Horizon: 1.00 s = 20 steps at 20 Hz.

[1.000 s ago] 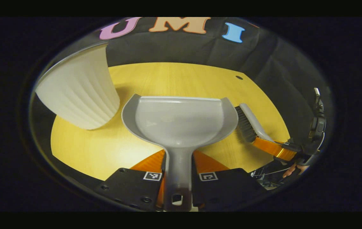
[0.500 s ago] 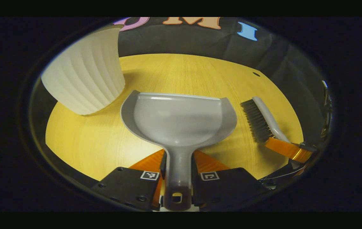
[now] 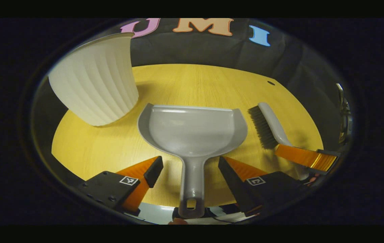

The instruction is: Pick up the small broom and dustpan from the desktop, sweep the trash into the dustpan with the broom, and then empty the trash into the garbage bin.

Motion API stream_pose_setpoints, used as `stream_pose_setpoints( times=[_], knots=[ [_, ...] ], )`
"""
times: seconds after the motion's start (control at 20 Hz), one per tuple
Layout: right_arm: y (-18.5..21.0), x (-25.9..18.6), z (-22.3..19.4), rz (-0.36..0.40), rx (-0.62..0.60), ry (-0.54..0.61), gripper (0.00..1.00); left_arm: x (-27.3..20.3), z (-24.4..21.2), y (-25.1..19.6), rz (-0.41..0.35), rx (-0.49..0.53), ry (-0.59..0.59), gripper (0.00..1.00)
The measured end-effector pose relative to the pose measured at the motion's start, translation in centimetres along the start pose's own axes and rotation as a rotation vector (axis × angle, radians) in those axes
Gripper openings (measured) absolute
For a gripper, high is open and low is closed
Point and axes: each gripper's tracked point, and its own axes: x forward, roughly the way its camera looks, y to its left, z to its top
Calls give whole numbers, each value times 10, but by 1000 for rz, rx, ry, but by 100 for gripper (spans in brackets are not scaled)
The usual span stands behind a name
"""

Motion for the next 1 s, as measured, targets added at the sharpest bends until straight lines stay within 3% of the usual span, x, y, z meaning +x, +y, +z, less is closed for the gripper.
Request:
stream_pose_setpoints(
  times=[0.15,0.2,0.25,0.55,0.65,1.0],
  knots=[
    [21,-37,34,86,-24,-146,99,-34,27,3,8,47,-115,97],
    [30,-55,50,107,-45,-221,94,-49,43,4,14,58,-181,97],
    [39,-73,63,121,-72,-295,98,-64,59,1,3,59,-251,96],
    [71,-162,102,84,-140,-654,98,-136,117,-1,-6,10,-556,96],
    [81,-191,103,82,-153,-756,98,-152,117,-3,-16,20,-587,95],
    [89,-220,93,6,-213,-840,98,-170,128,-1,-29,12,-701,95]
  ],
)
